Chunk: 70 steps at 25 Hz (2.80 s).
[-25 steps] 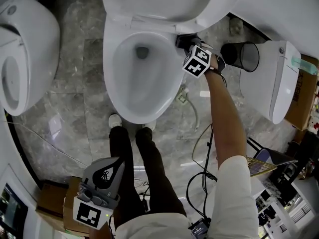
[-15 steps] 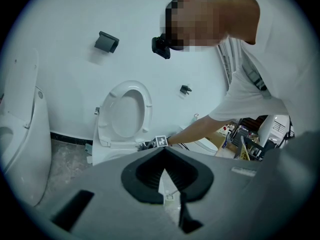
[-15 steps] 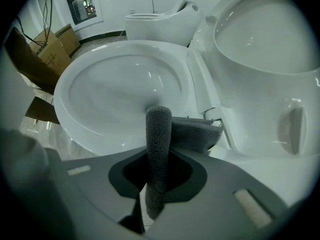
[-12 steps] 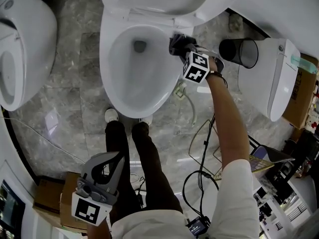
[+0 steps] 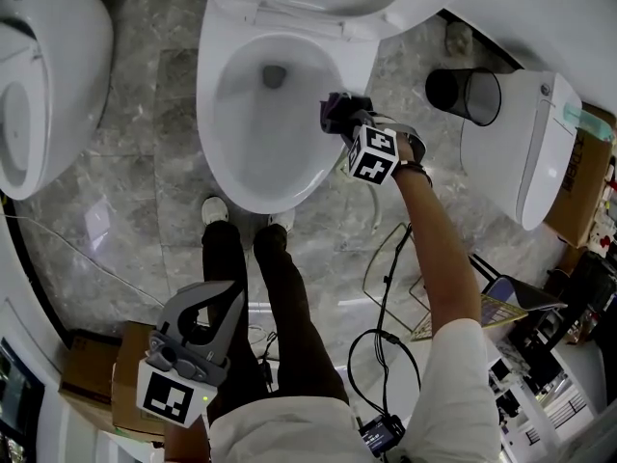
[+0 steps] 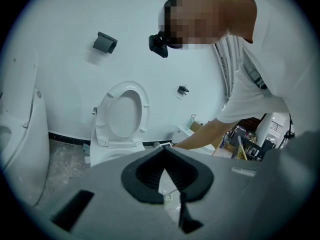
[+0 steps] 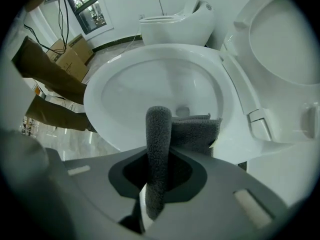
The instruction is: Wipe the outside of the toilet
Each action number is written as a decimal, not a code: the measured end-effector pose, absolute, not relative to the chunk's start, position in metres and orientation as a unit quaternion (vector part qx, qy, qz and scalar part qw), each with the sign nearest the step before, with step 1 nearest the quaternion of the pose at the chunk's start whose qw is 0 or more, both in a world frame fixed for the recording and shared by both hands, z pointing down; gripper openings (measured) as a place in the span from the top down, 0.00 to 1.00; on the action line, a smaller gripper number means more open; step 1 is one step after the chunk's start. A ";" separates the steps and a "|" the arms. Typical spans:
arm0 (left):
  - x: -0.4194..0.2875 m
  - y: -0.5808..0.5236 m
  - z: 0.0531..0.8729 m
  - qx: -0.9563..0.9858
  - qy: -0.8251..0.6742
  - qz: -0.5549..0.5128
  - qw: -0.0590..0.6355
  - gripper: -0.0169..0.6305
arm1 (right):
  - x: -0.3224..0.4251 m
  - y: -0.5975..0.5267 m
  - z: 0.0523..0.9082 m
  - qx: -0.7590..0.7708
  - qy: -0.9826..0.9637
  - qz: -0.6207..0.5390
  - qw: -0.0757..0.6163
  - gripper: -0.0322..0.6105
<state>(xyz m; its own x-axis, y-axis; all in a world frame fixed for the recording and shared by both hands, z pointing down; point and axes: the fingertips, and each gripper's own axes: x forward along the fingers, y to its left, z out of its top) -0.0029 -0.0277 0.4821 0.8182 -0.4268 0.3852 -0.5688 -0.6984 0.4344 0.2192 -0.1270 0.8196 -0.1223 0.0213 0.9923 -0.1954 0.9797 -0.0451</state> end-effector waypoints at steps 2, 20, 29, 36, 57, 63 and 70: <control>-0.006 -0.026 0.482 0.912 -0.273 0.128 0.277 0.98 | 0.213 -0.110 0.819 0.061 -0.749 0.101 0.652 0.87; -0.014 -0.015 0.480 0.913 -0.269 0.126 0.280 0.98 | 0.126 0.026 0.813 0.068 -0.772 0.333 0.538 0.87; -0.018 -0.015 0.479 0.912 -0.275 0.123 0.278 0.98 | 0.060 0.066 0.807 0.102 -0.770 0.469 0.420 0.87; -0.030 -0.016 0.481 0.909 -0.285 0.124 0.279 0.98 | 0.016 0.061 0.805 0.168 -0.748 0.562 0.309 0.87; -0.066 -0.022 0.488 0.900 -0.302 0.121 0.289 0.98 | -0.051 -0.035 0.801 0.325 -0.638 0.697 0.039 0.87; -0.079 -0.025 0.490 0.898 -0.306 0.121 0.292 0.98 | -0.067 -0.073 0.795 0.352 -0.630 0.692 0.000 0.87; -0.098 -0.034 0.495 0.894 -0.314 0.121 0.295 0.98 | -0.082 -0.121 0.797 0.377 -0.626 0.682 -0.022 0.87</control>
<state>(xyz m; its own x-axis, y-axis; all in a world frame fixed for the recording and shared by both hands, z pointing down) -0.0982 -0.0341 0.4948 0.7737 -0.4896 0.4021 -0.6327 -0.6292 0.4514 -0.0824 -0.1208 0.7968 -0.7152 -0.5018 0.4865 -0.4415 -0.2153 -0.8711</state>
